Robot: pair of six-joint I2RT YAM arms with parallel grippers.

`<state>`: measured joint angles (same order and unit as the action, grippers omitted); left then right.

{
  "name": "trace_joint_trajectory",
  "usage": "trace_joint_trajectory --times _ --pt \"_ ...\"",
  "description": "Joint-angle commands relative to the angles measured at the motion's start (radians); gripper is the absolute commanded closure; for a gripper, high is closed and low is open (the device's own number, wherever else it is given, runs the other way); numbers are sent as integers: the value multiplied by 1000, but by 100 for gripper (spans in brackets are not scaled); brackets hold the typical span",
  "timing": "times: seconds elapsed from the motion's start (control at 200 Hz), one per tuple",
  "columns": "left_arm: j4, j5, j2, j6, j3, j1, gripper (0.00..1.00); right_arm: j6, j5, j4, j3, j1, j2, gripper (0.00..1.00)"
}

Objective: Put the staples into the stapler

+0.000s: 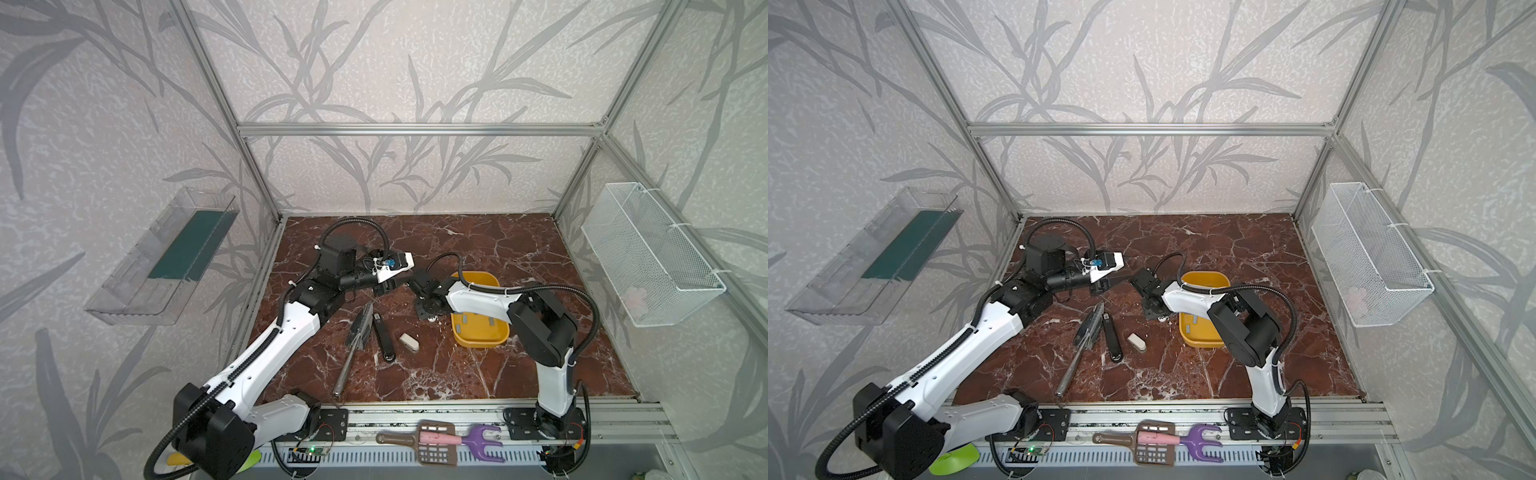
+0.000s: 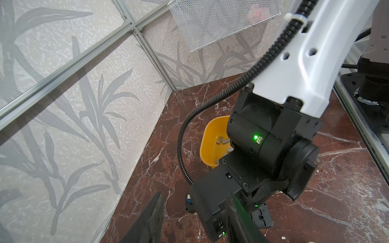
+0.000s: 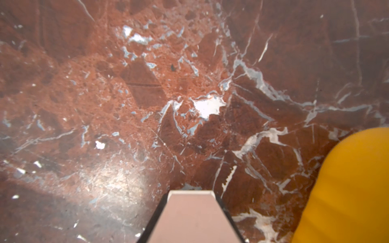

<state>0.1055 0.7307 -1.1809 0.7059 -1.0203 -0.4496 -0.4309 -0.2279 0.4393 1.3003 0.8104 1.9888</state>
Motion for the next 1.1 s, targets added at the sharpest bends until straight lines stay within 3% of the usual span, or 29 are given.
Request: trace_joint_trajectory --times 0.0,0.41,0.705,0.835,0.94,1.095 --pt "34 27 -2 26 -9 3 51 -11 -11 30 -6 -4 -7 66" --pt "157 61 -29 158 -33 4 51 2 -10 8 -55 -4 -114 38" --pt "383 57 -93 391 -71 0 54 55 -43 -71 -175 -4 -351 32" --pt "507 57 -128 572 -74 -18 54 69 -88 -164 -272 -4 -484 31" --pt "578 30 -148 694 -53 -61 51 82 -114 -221 -345 -5 -594 32" --pt "608 -97 -189 746 -29 -181 50 83 -171 -275 -431 -11 -731 31"
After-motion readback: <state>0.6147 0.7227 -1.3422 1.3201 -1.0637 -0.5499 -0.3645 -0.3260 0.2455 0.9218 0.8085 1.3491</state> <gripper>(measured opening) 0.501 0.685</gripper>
